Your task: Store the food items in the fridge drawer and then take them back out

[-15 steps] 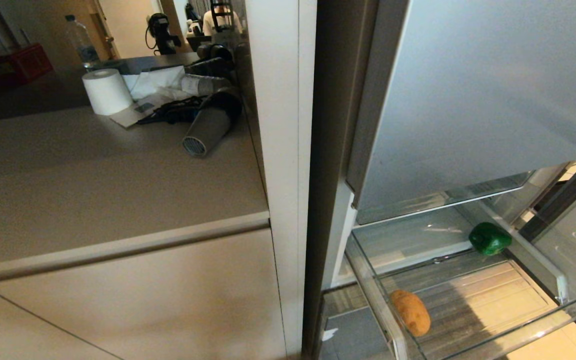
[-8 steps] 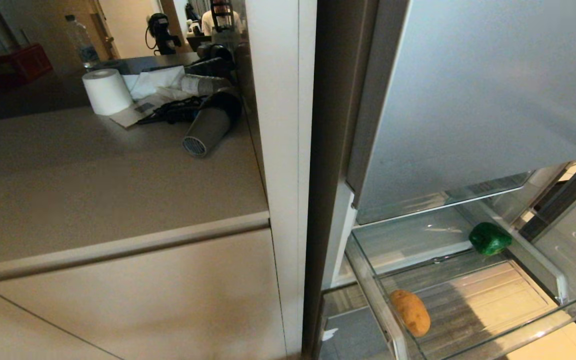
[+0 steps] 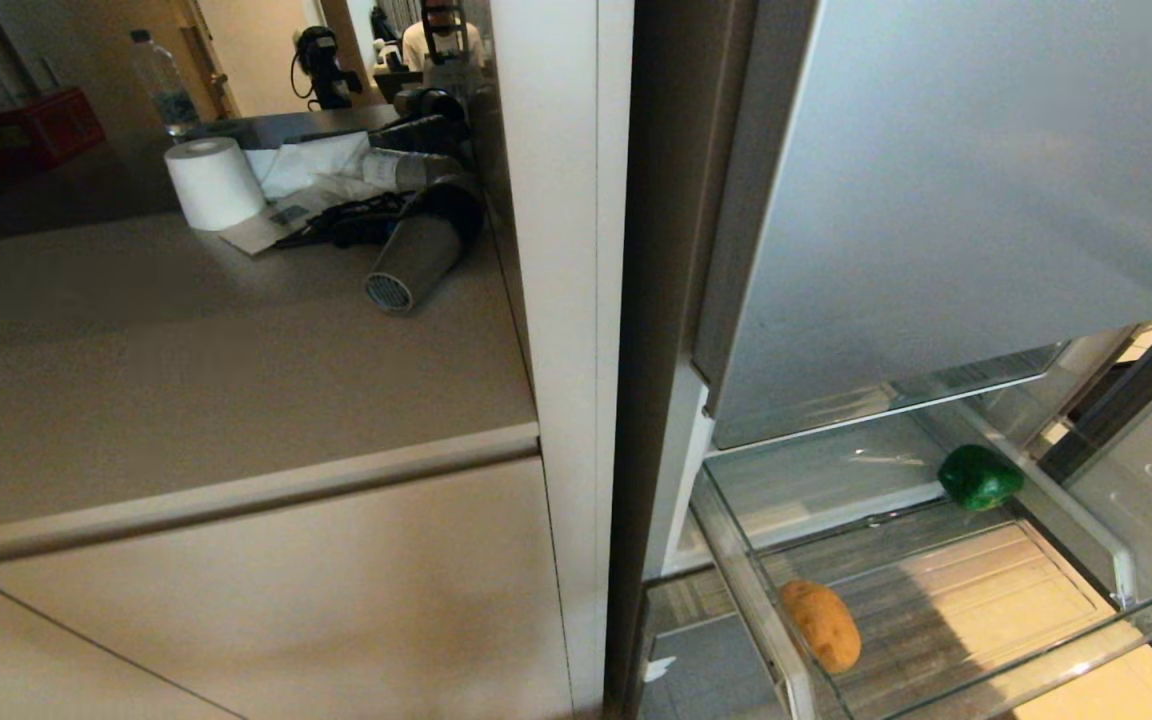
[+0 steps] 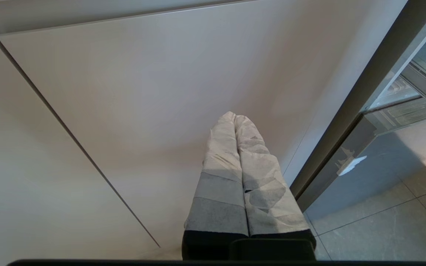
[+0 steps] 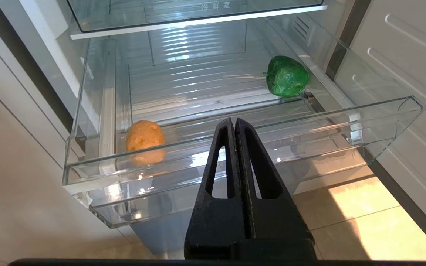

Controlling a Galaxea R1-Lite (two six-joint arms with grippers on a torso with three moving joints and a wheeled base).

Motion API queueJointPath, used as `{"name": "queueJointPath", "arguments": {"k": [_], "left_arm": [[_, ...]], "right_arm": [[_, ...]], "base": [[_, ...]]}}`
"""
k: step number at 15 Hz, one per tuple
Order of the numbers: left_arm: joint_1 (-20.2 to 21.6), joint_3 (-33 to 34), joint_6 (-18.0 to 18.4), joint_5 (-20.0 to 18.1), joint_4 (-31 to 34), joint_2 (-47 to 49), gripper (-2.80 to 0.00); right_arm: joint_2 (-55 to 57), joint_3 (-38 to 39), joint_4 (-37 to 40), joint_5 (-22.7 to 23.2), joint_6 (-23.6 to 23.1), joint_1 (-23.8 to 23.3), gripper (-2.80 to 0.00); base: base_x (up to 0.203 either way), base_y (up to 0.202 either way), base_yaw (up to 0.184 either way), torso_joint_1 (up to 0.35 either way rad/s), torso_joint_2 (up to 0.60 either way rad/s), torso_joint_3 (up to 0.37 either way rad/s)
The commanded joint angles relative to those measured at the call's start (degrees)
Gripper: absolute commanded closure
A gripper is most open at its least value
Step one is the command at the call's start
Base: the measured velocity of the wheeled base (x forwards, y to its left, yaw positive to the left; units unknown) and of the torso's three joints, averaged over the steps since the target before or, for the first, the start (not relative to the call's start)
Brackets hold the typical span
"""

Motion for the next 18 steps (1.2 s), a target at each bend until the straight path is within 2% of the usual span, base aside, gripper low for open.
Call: {"name": "queueJointPath", "arguments": {"k": [1,18], "left_arm": [[0.0,0.0,0.0,0.0,0.0,0.1,0.00],[0.0,0.0,0.0,0.0,0.0,0.1,0.00]], "right_arm": [[0.1,1.8,0.0,0.0,0.0,0.0,0.00],[0.1,1.7,0.0,0.0,0.0,0.1,0.00]], "base": [[0.000,0.000,0.000,0.000,0.00,0.000],[0.000,0.000,0.000,0.000,0.00,0.000]]}}
